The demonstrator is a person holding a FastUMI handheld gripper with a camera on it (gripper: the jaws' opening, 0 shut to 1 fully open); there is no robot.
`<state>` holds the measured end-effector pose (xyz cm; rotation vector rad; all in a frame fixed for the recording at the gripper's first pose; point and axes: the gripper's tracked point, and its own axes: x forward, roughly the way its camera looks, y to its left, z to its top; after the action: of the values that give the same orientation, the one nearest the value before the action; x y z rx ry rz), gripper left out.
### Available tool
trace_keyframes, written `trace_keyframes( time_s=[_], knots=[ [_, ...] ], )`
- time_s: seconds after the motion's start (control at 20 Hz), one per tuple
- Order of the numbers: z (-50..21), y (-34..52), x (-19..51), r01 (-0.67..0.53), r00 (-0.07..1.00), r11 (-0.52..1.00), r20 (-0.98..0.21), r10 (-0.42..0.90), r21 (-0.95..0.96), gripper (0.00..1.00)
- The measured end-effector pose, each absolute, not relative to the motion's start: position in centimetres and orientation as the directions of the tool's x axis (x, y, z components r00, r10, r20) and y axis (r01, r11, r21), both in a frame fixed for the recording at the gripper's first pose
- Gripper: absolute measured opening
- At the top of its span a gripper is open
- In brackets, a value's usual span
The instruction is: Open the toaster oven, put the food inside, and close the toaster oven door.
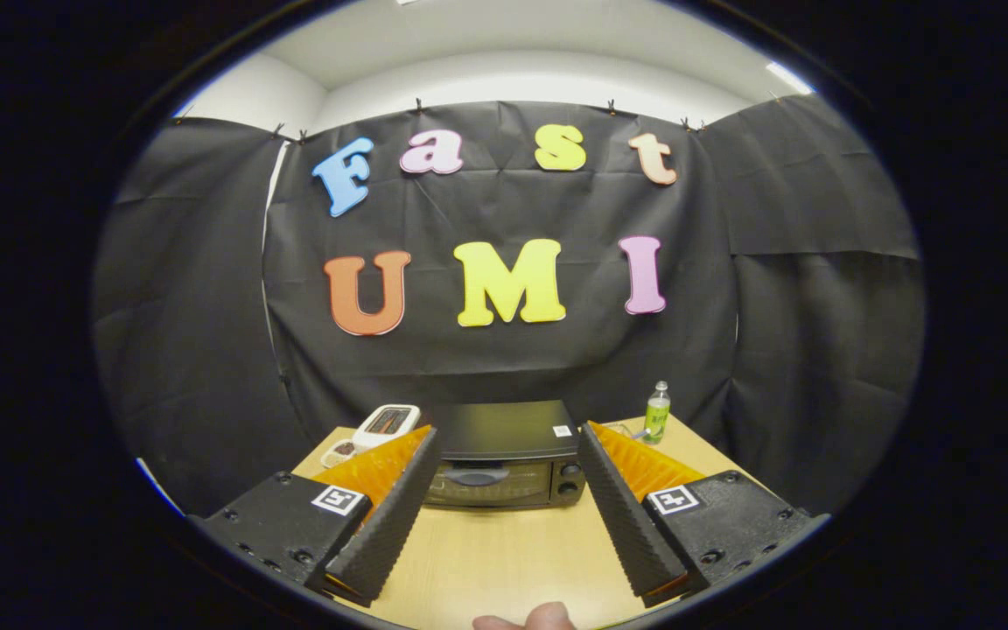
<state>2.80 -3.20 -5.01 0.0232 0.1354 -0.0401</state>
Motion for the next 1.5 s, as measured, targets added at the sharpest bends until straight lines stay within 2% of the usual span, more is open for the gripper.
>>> trace_keyframes(
  time_s=[0.3, 0.7, 1.15, 1.5],
  knots=[
    [-7.9, -2.7, 7.9, 0.005, 0.983, 1.000, -0.181, 0.000, 0.027, 1.00],
    [-17.2, -0.6, 19.0, -0.054, 0.935, 0.998, -0.348, 0.064, 0.039, 1.00],
    [-26.0, -0.2, 26.8, 0.012, 0.860, 0.999, -0.509, 0.016, 0.052, 1.00],
    [-26.5, -0.1, 27.1, 0.039, 0.894, 0.999, -0.447, -0.042, -0.015, 1.00]
  ],
)
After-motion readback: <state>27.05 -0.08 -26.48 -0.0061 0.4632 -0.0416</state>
